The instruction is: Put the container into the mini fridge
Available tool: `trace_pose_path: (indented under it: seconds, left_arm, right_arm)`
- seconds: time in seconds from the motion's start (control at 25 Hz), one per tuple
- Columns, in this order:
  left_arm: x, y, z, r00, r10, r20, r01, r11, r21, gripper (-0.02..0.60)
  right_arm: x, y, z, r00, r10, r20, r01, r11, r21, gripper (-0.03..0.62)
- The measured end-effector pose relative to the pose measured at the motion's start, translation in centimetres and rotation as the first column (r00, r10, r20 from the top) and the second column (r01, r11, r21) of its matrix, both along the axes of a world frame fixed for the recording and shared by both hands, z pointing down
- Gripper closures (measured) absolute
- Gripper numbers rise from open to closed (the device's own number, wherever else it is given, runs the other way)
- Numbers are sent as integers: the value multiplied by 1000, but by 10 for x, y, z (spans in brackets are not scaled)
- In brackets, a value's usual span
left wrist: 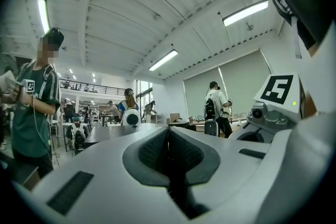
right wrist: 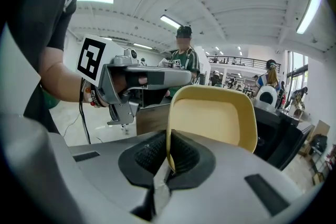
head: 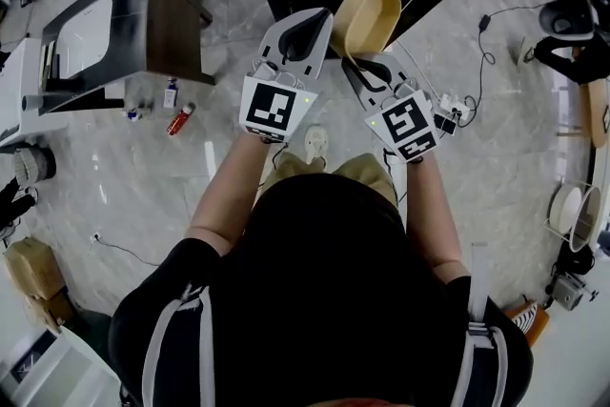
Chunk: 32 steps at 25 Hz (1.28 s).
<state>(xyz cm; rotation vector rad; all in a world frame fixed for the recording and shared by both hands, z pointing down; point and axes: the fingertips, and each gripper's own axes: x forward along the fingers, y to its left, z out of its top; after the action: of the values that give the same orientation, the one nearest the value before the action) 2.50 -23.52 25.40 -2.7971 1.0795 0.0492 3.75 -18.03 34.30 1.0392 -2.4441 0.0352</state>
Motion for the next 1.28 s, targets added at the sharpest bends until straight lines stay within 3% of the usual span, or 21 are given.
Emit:
trace_pose_path:
  seconds: [0.2, 0.36, 0.44, 0.76, 1.04, 1.28]
  left_arm:
    - [-5, -14, 19, 999, -15, 39, 17, 999, -52, 558]
    - [-6, -26, 23, 999, -24, -33, 24, 1000, -6, 558]
    - [-7, -36, 29, 999, -27, -40, 27, 1000, -3, 558]
    - [-17, -81, 89, 990, -94, 110, 95, 995, -7, 558]
    - [-25, -121, 124, 974, -194, 116, 199, 979, -35, 558]
    - [-29, -160, 151, 970, -215, 112, 220, 975, -39, 558]
  right_arm:
    - [-1, -11, 24, 997, -43, -58, 39, 997, -67, 556]
    - [3, -19, 51, 983, -99, -155, 79, 989, -126, 556]
    - [3, -28, 69, 968, -139, -209, 105, 980, -167, 556]
    - [11, -90, 141, 896, -309, -318, 213, 929, -304, 556]
    - [24, -149, 191, 831, -394, -394, 253, 897, -363, 556]
    - [17, -192, 231, 774, -456, -438, 285, 870, -403, 556]
